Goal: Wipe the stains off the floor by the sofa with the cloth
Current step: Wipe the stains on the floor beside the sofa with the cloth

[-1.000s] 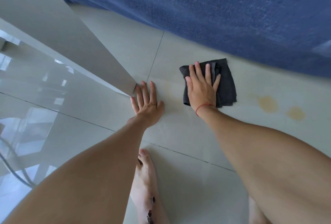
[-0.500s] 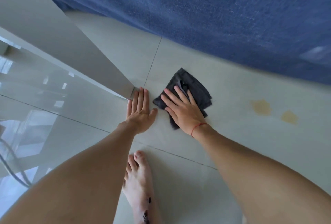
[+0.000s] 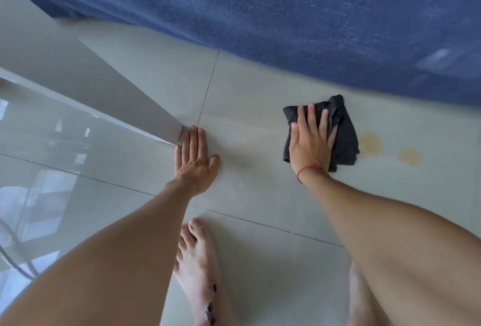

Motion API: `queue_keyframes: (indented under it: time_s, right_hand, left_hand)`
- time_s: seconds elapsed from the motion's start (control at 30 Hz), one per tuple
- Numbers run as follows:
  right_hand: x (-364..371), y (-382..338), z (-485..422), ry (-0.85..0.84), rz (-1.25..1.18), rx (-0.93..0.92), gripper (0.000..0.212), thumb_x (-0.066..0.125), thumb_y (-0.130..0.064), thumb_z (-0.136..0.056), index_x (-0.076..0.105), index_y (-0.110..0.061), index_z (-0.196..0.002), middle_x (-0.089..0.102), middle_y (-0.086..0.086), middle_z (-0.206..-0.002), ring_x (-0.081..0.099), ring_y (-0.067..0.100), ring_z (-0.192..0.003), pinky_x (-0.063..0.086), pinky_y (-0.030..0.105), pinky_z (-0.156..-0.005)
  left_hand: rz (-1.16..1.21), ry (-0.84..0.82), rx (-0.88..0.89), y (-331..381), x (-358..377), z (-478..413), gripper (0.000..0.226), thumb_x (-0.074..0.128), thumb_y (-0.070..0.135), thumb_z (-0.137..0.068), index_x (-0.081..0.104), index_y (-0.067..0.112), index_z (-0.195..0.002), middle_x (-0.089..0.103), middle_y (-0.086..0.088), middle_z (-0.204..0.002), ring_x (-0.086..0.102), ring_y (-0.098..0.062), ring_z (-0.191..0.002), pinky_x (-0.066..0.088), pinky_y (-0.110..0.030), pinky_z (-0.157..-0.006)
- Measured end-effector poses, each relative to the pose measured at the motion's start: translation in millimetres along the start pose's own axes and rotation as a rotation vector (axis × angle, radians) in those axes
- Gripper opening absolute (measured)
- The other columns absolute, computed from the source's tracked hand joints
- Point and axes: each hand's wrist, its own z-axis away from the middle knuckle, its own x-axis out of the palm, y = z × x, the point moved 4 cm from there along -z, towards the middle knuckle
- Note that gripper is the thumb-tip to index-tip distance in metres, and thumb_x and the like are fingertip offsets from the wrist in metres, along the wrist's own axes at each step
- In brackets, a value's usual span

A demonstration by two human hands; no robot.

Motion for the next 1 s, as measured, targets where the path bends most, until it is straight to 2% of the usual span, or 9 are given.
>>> queue_keyframes:
  time_s: [0.13,0.23,0.37,0.43,0.57,0.7,0.83,1.0]
  right_hand:
    - [5.9,-34.7,-3.2,0.001,-0.045,-0.006,0.047,0.030,-0.037,-0.102,0.027,-0.029,-0.148,0.021,-0.009,-0.158,0.009,0.023,-0.148,0.003,0.053,-0.117]
    - [11.8,-45.1,6.8,0.021,-0.039,-0.079,0.045,0.032,-0.034,-0.101,0.034,-0.028,-0.146,0.029,-0.008,-0.156,0.017,0.025,-0.147,0.009,0.056,-0.116]
    - [10.4,-28.4,31.4,0.012,0.010,-0.301,0.047,0.027,-0.035,-0.097,0.045,-0.025,-0.140,0.042,-0.006,-0.149,0.033,0.026,-0.141,0.026,0.054,-0.113]
    - [8.3,-10.5,43.8,0.001,0.018,-0.354,0.047,0.026,-0.035,-0.097,0.045,-0.026,-0.140,0.042,-0.006,-0.149,0.034,0.024,-0.141,0.027,0.049,-0.114]
    - [-1.7,34.4,55.6,0.003,0.008,-0.234,0.048,0.026,-0.038,-0.098,0.043,-0.026,-0.141,0.039,-0.007,-0.151,0.031,0.021,-0.142,0.025,0.044,-0.115]
    - [-19.8,106.4,62.3,0.015,0.028,-0.028,0.055,0.022,-0.047,-0.095,0.037,-0.027,-0.144,0.031,-0.006,-0.155,0.026,0.020,-0.144,0.019,0.043,-0.116]
    - [-45.7,164.4,40.9,0.010,0.101,0.106,0.067,0.023,-0.059,-0.089,0.030,-0.026,-0.147,0.026,-0.003,-0.157,0.020,0.024,-0.146,0.014,0.053,-0.117]
    - [-39.5,145.1,2.7,-0.006,0.055,0.173,0.055,0.025,-0.049,-0.098,0.021,-0.032,-0.149,0.013,-0.010,-0.160,0.003,0.022,-0.148,0.003,0.065,-0.113]
  left_hand:
    - [0.006,0.004,-0.016,1.4,-0.1,-1.3,0.071,0.025,0.036,-0.098,-0.017,0.015,-0.151,-0.024,0.000,-0.159,-0.022,-0.014,-0.146,-0.013,-0.036,-0.119]
    - [0.015,0.016,-0.046,5.5,-0.8,-2.3,0.072,0.026,0.034,-0.096,-0.014,0.013,-0.152,-0.020,-0.003,-0.160,-0.019,-0.016,-0.147,-0.012,-0.036,-0.119]
    - [0.054,0.207,-0.108,33.1,-6.4,2.7,0.071,0.025,0.032,-0.090,0.005,0.005,-0.152,0.001,-0.013,-0.161,-0.002,-0.026,-0.149,-0.001,-0.040,-0.122]
    - [0.046,0.251,-0.085,53.8,-6.6,3.4,0.065,0.031,0.031,-0.096,0.008,0.007,-0.153,0.001,-0.013,-0.161,-0.005,-0.026,-0.149,-0.003,-0.041,-0.121]
    - [-0.056,0.246,0.113,107.6,0.7,1.2,0.066,0.030,0.039,-0.099,0.003,0.013,-0.154,-0.008,-0.009,-0.162,-0.010,-0.025,-0.149,-0.007,-0.042,-0.119]
    - [-0.048,0.124,0.197,161.5,23.8,1.1,0.069,0.025,0.048,-0.098,-0.007,0.023,-0.153,-0.015,-0.004,-0.161,-0.016,-0.025,-0.148,-0.010,-0.045,-0.118]
    - [-0.048,-0.024,0.125,177.3,39.8,-6.2,0.070,0.022,0.059,-0.094,-0.015,0.037,-0.149,-0.027,0.000,-0.157,-0.024,-0.024,-0.146,-0.014,-0.052,-0.116]
    - [-0.057,-0.118,0.118,177.8,37.3,-7.5,0.069,0.021,0.060,-0.094,-0.020,0.041,-0.147,-0.034,0.001,-0.155,-0.030,-0.022,-0.144,-0.018,-0.051,-0.113]
